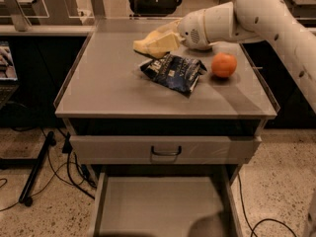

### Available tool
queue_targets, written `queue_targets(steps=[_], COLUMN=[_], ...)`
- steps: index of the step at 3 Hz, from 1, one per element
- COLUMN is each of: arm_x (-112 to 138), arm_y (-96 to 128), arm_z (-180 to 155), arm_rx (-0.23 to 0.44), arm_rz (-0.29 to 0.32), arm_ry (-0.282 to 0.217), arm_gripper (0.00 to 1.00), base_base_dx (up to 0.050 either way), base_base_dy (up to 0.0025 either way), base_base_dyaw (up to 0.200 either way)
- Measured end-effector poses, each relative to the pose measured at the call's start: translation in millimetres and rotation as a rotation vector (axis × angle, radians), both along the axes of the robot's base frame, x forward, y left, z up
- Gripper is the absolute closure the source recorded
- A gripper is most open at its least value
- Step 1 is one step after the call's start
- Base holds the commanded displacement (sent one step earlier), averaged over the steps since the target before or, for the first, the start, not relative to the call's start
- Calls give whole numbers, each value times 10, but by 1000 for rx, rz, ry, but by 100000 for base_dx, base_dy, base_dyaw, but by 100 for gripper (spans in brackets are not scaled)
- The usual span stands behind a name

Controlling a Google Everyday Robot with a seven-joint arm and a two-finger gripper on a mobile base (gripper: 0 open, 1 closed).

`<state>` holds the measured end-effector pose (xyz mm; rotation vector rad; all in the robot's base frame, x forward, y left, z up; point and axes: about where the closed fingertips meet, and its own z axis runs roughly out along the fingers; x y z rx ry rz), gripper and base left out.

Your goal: Place sponge into middle drawer

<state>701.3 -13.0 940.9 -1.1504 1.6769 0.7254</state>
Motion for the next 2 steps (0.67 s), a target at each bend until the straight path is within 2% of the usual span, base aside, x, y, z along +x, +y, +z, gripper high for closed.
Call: queue_targets(steps=[1,2], arm_x=[-119,-425], arm_y=[7,-10], arm_z=[-30,157], arm_rx=[-12,8], arm_rz=[-22,-76], arm_ry=[-4,-44], arm_gripper=[100,100], base_base_dx=[0,0], base_base_dy=[0,0], base_base_dyaw=[0,0])
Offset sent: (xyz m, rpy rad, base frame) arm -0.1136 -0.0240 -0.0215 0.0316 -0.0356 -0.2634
